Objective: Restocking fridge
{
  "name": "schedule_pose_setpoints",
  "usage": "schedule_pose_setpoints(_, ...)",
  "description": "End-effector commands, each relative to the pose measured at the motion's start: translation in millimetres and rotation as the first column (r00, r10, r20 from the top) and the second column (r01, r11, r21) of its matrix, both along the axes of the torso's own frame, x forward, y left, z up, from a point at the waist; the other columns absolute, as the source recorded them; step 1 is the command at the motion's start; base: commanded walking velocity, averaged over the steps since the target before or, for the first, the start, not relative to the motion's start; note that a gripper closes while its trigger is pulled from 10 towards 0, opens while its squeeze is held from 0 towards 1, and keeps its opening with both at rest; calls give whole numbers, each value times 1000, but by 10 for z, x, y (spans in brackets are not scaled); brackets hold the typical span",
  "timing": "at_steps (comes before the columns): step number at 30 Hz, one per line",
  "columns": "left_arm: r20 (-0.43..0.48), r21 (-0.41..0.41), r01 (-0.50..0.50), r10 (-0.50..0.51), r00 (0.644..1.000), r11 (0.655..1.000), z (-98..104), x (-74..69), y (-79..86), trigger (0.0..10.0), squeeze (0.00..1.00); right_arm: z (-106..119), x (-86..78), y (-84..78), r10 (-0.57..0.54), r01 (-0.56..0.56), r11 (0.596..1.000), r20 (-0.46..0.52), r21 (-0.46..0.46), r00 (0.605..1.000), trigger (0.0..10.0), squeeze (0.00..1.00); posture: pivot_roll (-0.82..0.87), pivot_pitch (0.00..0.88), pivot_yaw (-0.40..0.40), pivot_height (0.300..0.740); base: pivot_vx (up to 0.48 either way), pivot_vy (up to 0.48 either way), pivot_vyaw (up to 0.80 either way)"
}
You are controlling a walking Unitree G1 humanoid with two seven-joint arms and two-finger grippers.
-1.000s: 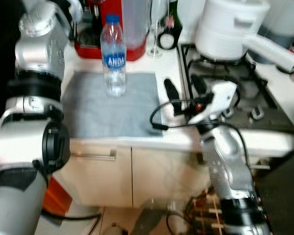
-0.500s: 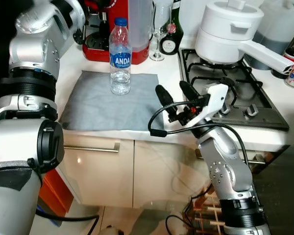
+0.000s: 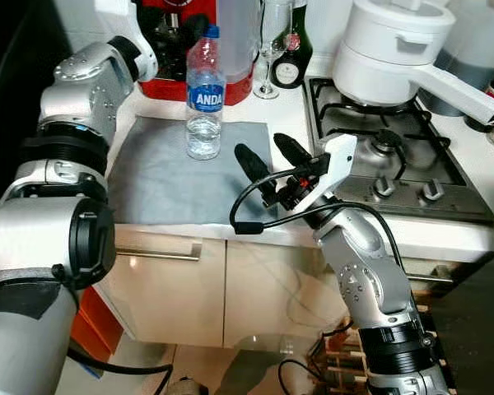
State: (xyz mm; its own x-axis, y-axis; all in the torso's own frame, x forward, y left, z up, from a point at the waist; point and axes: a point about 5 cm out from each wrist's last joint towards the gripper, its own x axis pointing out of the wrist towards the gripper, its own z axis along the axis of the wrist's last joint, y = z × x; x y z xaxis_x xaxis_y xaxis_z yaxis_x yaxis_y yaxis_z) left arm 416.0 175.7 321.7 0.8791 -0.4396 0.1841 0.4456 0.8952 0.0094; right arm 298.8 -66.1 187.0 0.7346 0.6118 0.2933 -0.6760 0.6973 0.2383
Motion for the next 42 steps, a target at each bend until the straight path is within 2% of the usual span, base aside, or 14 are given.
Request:
schedule_pose_setpoints(1,27,27,31,-32,999,999,89,0,-100,10000,0,25,-17,7,15,-15,1000,7,5,1000,10000,239,-81,0,-12,740,0,0,0)
schedule_pose_setpoints(5,47,49,43,-45,998,998,87,-2,-164,10000,0,11,-34,26,25,-25,1000,1,-1,1000,10000,243,-85,0,-13,740,0,0,0)
schedule_pose_setpoints(13,188,91,7,-24,982,996,306,-82,-192,10000,0,-10,-39,20,22,-22,1000,-8,-7,1000,10000,243,-86,0,-17,740,0,0,0)
schedule_pose_setpoints(15,252,125,-16,-16,968,992,378,-126,-219,10000,0,-23,-39,18,26,-26,1000,-14,-10,1000,10000,243,-78,0,-24,740,0,0,0)
schedule_pose_setpoints(19,254,131,10,-43,966,991,389,-153,-249,10000,0,-39,-40,23,30,-31,999,-20,-13,999,10000,243,-76,0,-25,740,0,0,0)
schedule_pose_setpoints(29,77,114,65,-74,994,991,71,-83,-299,10000,0,-63,-34,40,35,-36,999,-30,-14,999,10000,247,-79,0,-21,740,0,0,0)
schedule_pose_setpoints(33,23,113,45,-48,999,993,-45,-41,-276,10000,0,-69,-36,44,37,-38,999,-33,-14,999,10000,247,-79,0,-22,740,0,0,0)
schedule_pose_setpoints(35,-25,99,25,-22,999,995,-173,-6,-246,10000,0,-71,-35,47,39,-40,999,-35,-15,999,10000,239,-78,0,-23,740,0,0,0)
schedule_pose_setpoints(42,-73,94,21,-14,997,995,-366,27,-278,10000,0,-78,-37,51,44,-45,999,-40,-18,998,10000,247,-77,0,-24,740,0,0,0)
